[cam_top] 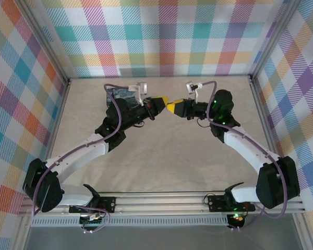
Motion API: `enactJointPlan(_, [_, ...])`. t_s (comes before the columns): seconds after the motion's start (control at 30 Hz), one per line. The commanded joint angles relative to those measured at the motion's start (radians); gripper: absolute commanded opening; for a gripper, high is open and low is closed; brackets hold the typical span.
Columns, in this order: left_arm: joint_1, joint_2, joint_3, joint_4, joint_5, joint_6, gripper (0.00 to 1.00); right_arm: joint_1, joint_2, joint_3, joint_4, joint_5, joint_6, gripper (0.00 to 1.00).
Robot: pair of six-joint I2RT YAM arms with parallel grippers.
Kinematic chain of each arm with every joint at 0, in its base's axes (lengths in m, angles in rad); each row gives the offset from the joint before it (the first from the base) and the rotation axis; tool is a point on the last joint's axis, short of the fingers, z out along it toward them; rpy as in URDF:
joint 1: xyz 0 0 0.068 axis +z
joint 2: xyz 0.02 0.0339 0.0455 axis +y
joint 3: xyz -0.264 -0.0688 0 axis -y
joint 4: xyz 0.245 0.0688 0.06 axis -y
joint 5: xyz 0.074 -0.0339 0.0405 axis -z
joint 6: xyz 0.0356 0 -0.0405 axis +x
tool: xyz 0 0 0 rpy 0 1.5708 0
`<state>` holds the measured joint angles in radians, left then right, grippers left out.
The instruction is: Unlock a padlock with a key
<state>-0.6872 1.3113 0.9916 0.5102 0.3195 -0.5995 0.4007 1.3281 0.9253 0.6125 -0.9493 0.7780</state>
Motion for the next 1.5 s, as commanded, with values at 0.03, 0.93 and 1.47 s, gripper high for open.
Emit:
enactJointPlan(0.03, [-0.017, -0.026, -0.013, 0.03, -0.023, -0.005, 0.0, 0.007, -0.013, 0.012, 0.046, 0.007, 0.002, 0.15])
enactJointPlan(0.93, [-0.017, -0.102, -0.003, -0.15, -0.098, 0.108, 0.65, 0.007, -0.114, 0.053, -0.432, 0.102, -0.305, 0.0])
enactJointPlan(1.47, [0.066, -0.052, 0.166, -0.74, -0.414, 0.231, 1.0, 0.007, -0.186, 0.072, -0.866, 0.313, -0.511, 0.0])
